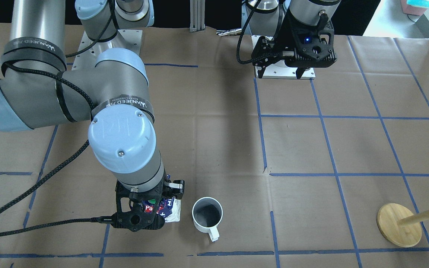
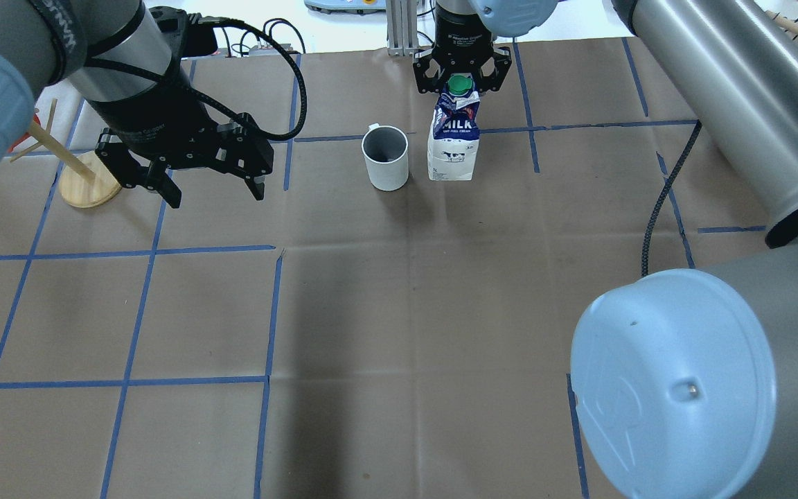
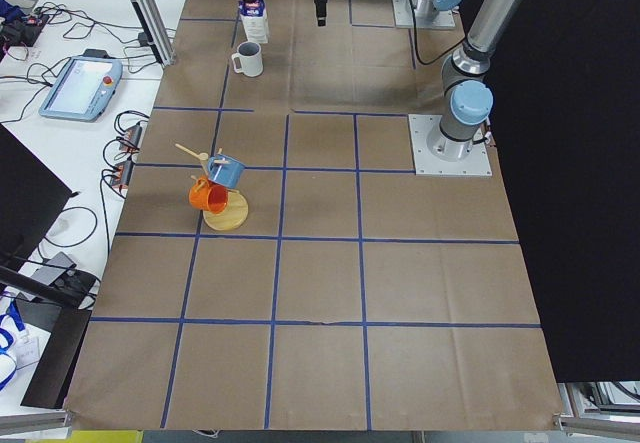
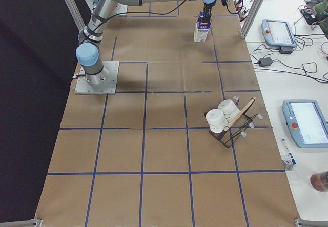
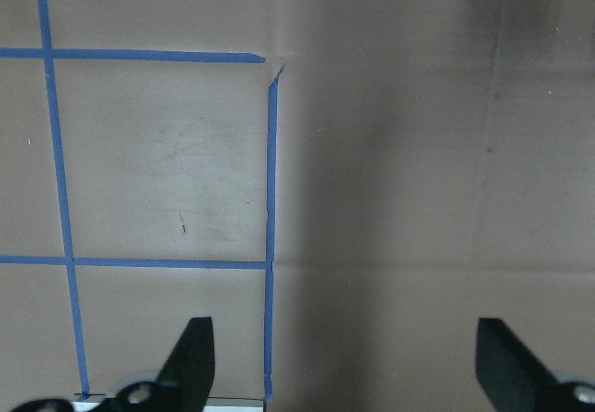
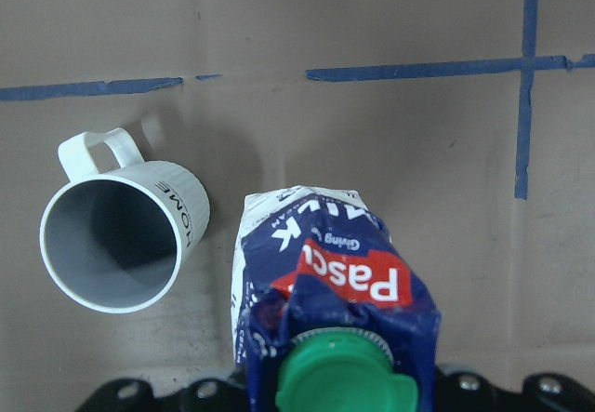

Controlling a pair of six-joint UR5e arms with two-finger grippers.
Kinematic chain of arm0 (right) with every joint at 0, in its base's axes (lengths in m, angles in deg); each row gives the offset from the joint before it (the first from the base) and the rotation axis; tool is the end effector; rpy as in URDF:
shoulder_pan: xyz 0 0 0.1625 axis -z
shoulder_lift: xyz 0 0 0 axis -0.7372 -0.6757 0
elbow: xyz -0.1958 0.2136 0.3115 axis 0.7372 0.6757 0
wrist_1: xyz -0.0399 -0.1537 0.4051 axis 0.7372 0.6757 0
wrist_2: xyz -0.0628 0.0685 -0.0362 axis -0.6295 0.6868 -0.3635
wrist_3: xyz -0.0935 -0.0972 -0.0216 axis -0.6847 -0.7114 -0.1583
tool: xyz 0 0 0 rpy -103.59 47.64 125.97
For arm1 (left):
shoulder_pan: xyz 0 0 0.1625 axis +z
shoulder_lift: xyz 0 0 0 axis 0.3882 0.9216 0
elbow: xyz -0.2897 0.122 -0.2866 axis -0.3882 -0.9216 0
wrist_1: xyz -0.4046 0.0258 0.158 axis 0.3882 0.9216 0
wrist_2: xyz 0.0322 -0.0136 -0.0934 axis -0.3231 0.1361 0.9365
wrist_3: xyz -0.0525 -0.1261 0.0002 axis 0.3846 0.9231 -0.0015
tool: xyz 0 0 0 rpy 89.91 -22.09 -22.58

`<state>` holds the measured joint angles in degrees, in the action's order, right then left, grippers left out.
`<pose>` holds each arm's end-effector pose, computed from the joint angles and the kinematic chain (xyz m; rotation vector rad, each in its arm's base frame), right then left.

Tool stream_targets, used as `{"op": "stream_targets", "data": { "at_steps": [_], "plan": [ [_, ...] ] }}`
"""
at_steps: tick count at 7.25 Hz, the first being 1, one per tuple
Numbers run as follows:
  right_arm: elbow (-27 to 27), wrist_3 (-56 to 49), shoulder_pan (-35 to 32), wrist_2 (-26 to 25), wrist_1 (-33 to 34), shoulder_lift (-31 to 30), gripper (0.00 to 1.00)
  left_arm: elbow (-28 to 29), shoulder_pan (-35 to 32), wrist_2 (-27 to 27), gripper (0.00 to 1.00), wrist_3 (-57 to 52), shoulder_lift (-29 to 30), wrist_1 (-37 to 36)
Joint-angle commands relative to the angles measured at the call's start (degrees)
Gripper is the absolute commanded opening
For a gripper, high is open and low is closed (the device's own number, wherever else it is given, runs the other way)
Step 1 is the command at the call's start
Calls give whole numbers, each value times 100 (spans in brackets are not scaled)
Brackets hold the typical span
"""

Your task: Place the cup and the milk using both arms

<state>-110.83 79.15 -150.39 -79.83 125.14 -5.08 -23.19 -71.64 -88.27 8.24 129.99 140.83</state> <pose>0.3026 -0.7200 0.3318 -0.0851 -3.1381 -0.0538 -0.1757 -0.4744 0.4769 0.0611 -3.1111 -0.0994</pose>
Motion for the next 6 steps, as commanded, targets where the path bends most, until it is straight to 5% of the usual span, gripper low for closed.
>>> {"op": "stream_targets", "data": {
  "at_steps": [1, 3, 4, 5, 6],
  "plan": [
    [340, 140, -142, -56, 23, 458, 43, -9, 0, -3, 100, 0, -70, 64],
    [358, 167, -195, 31, 32, 574, 46, -218, 0, -12, 99, 0, -158, -14],
    [376, 158, -195, 32, 41, 574, 81, -324, 9, -3, 100, 0, -237, -23],
    [437, 149, -178, 32, 49, 574, 100, -369, 61, 5, 100, 9, -264, -32],
    [490, 123, -160, 23, 23, 557, 100, -387, 122, 14, 100, 0, -290, -23]
  ]
}}
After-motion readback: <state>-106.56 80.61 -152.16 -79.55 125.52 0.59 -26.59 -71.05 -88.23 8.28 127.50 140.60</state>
